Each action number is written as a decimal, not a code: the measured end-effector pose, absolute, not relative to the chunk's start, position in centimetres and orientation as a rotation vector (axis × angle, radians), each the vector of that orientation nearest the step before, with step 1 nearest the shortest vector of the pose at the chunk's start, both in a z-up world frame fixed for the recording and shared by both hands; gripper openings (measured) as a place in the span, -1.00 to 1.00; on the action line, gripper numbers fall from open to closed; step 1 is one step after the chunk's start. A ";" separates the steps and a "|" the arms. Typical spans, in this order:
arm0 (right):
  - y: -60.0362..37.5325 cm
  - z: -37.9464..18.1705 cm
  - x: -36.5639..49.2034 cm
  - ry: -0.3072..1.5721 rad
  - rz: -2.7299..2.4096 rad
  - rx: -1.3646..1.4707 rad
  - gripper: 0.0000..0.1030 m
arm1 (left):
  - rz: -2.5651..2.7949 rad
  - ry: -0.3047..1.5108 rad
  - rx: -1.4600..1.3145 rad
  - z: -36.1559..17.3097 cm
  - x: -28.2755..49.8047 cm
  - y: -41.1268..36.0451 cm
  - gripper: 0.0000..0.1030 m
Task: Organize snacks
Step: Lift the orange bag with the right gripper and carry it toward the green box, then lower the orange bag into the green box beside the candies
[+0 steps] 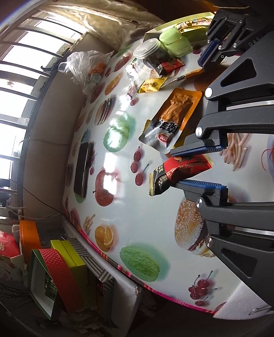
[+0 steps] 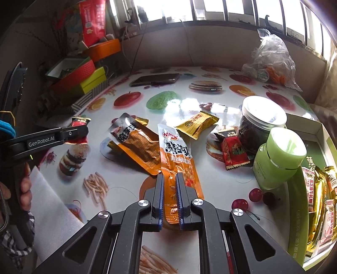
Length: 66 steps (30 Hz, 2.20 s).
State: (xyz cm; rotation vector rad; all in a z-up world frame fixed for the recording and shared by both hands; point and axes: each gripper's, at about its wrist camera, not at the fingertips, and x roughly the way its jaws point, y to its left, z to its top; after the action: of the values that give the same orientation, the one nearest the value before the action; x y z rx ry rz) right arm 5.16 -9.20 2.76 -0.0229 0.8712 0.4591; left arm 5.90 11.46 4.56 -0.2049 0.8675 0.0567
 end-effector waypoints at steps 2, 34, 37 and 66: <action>-9.2 2.5 5.0 0.890 0.482 -0.021 -0.79 | 0.049 0.873 -0.202 4.5 5.6 11.1 -0.56; -8.8 1.0 6.6 0.918 0.341 -0.101 -0.59 | 0.000 0.851 -0.173 5.9 3.5 9.2 -0.56; -9.0 1.4 6.3 0.907 0.346 -0.092 -0.66 | 0.001 0.849 -0.177 6.1 3.2 9.0 -0.56; -13.3 7.7 1.0 0.741 0.346 0.039 -0.79 | -0.147 0.780 -0.131 9.1 1.0 4.0 -0.56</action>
State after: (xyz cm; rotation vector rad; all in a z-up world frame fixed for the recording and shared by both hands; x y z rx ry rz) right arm 1.00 -13.31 7.71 0.0389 0.7412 0.3457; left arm 0.98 4.04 9.10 -0.1312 0.7799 -0.1474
